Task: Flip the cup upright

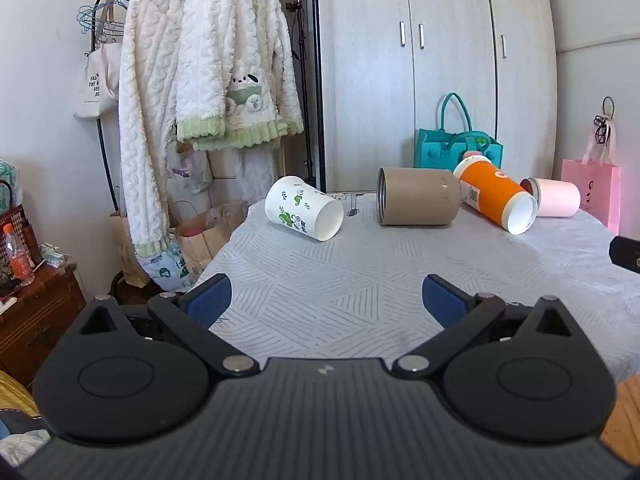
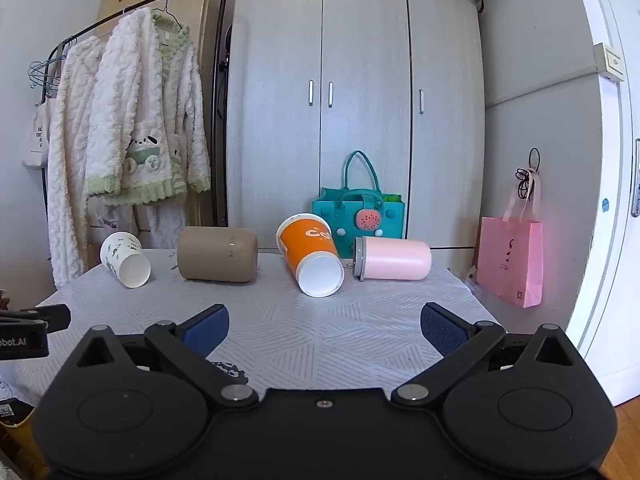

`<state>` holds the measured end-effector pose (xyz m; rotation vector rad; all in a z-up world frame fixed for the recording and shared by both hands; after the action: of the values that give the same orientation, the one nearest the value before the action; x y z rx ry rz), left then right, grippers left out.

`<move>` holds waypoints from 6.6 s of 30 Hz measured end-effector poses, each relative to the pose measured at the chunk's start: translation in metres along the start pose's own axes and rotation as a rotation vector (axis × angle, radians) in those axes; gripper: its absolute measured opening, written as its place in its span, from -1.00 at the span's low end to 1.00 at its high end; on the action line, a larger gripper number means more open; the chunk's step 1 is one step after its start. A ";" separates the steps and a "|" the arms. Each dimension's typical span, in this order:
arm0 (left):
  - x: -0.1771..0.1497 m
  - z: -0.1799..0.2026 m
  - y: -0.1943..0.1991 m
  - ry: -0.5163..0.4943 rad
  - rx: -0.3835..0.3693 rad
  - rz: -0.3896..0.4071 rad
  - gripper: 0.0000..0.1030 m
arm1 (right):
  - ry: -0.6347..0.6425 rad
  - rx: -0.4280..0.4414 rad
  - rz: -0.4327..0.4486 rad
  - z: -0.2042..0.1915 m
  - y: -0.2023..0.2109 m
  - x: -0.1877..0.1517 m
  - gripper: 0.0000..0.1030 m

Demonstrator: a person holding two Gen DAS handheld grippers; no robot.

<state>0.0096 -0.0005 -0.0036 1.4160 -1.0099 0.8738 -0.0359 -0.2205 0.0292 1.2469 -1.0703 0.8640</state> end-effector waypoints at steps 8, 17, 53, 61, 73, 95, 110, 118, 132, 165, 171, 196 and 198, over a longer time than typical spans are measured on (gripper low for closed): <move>0.004 0.012 -0.004 0.006 0.012 0.006 1.00 | 0.005 -0.004 0.001 0.001 -0.001 0.000 1.00; -0.002 -0.008 0.006 0.041 -0.020 0.082 1.00 | 0.011 -0.018 -0.004 0.000 0.000 -0.001 1.00; -0.007 -0.008 0.008 0.054 -0.054 0.129 1.00 | 0.029 -0.038 -0.023 -0.003 -0.003 -0.004 1.00; -0.010 -0.006 0.007 0.056 -0.029 0.103 1.00 | 0.040 -0.033 -0.023 -0.003 -0.001 -0.005 1.00; -0.014 -0.007 0.010 0.048 -0.029 0.096 1.00 | 0.040 -0.034 -0.022 -0.001 0.000 -0.007 1.00; 0.005 -0.009 -0.007 0.018 0.010 -0.069 1.00 | 0.046 0.062 -0.078 0.002 -0.009 0.008 1.00; 0.057 -0.033 -0.026 -0.139 -0.077 -0.113 1.00 | 0.079 0.507 -0.295 -0.014 -0.037 0.075 1.00; 0.069 -0.040 -0.056 -0.183 -0.047 -0.103 1.00 | 0.154 0.627 -0.366 -0.046 -0.060 0.086 1.00; 0.066 -0.086 -0.120 -0.085 -0.197 -0.162 1.00 | 0.387 0.694 -0.317 -0.108 -0.113 0.090 1.00; 0.057 -0.133 -0.188 0.278 -0.416 -0.238 0.98 | 0.699 0.766 -0.343 -0.222 -0.228 0.060 0.75; 0.059 -0.132 -0.187 0.278 -0.413 -0.235 0.98 | 0.680 0.771 -0.351 -0.223 -0.235 0.059 0.49; 0.066 -0.103 -0.141 0.275 -0.522 -0.256 0.98 | 0.652 0.698 -0.321 -0.172 -0.169 0.072 0.21; 0.066 -0.095 -0.136 0.270 -0.552 -0.268 0.98 | 0.647 0.683 -0.332 -0.163 -0.162 0.073 0.21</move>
<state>0.1640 0.0871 0.0177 0.9067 -0.7552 0.5146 0.1636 -0.0868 0.0511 1.4812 -0.0277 1.3002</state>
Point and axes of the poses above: each gripper's, at about its wrist camera, not at the fingertips, and y roughly against the way its jaws point, z to its right, x to its top, the point moved 1 cm from there along -y, roughly the way its jaws point, and after that the axes turned 2 degrees about -y, right-handed, at the moved point
